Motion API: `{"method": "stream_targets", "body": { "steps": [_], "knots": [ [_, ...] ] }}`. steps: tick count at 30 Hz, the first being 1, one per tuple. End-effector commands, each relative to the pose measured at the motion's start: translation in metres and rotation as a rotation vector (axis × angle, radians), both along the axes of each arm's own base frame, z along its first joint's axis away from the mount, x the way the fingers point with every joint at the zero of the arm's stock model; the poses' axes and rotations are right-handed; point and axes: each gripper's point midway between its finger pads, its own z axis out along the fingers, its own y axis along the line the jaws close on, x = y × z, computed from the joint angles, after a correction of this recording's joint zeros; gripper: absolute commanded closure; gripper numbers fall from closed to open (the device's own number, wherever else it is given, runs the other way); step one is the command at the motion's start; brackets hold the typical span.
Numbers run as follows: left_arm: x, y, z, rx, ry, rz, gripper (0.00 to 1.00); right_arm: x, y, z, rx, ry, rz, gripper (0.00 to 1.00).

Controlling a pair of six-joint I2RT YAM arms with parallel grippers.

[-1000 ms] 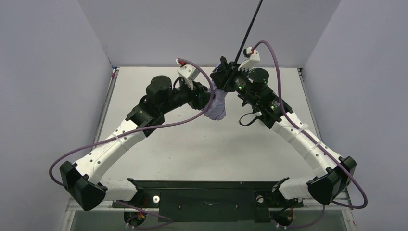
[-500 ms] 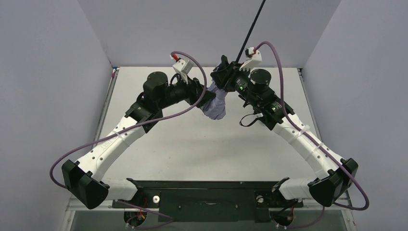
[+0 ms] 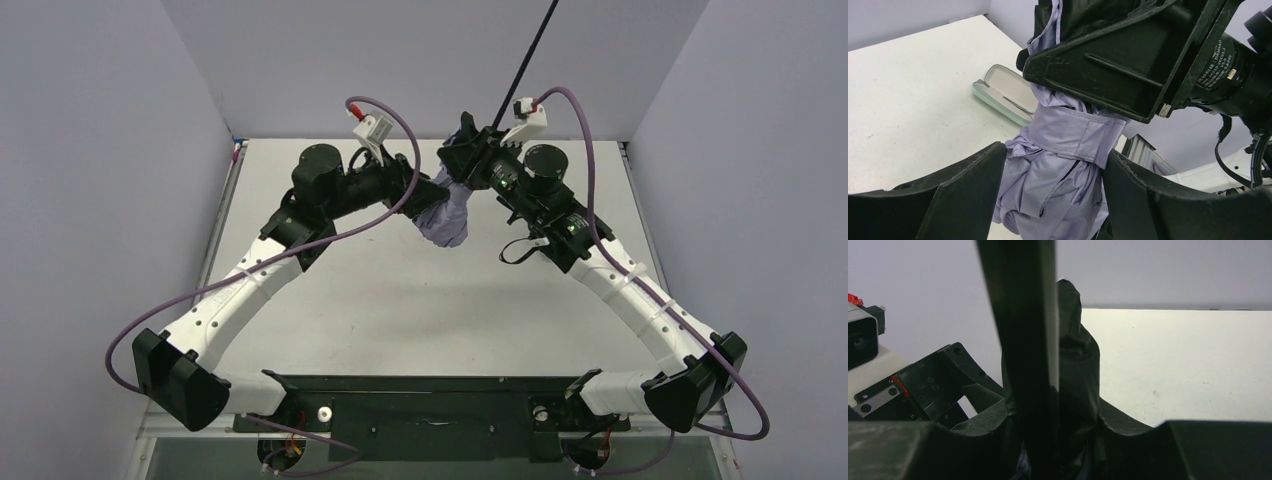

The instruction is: Open the umbrella

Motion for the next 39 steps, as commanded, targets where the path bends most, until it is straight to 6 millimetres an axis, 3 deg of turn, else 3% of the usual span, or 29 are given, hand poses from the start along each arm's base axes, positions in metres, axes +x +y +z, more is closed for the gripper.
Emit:
{"method": "stream_targets", "body": {
  "steps": [1,4,9,15,19,26,33,35,37,39],
  "knots": [
    [0.008,0.013,0.056,-0.126,-0.172,0.046,0.34,-0.028,0.011,0.021,0.055,-0.036,0.113,1.0],
    [0.009,0.026,0.059,-0.054,-0.267,0.089,0.3,-0.024,0.004,0.016,0.047,-0.021,0.088,1.0],
    [0.011,0.049,0.061,0.113,-0.454,0.177,0.12,-0.018,-0.005,0.007,0.034,0.002,0.051,1.0],
    [-0.007,0.027,0.06,0.163,-0.526,0.104,0.13,-0.015,-0.001,0.007,0.046,0.009,0.054,1.0],
    [-0.021,0.007,0.04,0.217,-0.504,0.047,0.15,-0.015,-0.001,0.01,0.051,0.009,0.051,1.0],
    [-0.017,-0.002,0.015,0.256,-0.436,0.037,0.24,-0.021,0.004,0.016,0.051,-0.002,0.077,1.0],
    [-0.005,0.002,0.004,0.26,-0.364,0.073,0.58,-0.027,0.01,0.02,0.055,-0.013,0.12,1.0],
    [-0.005,0.001,0.0,0.268,-0.354,0.064,0.63,-0.027,0.011,0.021,0.06,-0.013,0.124,1.0],
    [-0.006,0.0,-0.002,0.268,-0.353,0.051,0.64,-0.027,0.012,0.023,0.065,-0.015,0.126,1.0],
    [-0.008,0.0,-0.004,0.273,-0.351,0.044,0.57,-0.026,0.013,0.025,0.069,-0.018,0.125,1.0]
  ]
}}
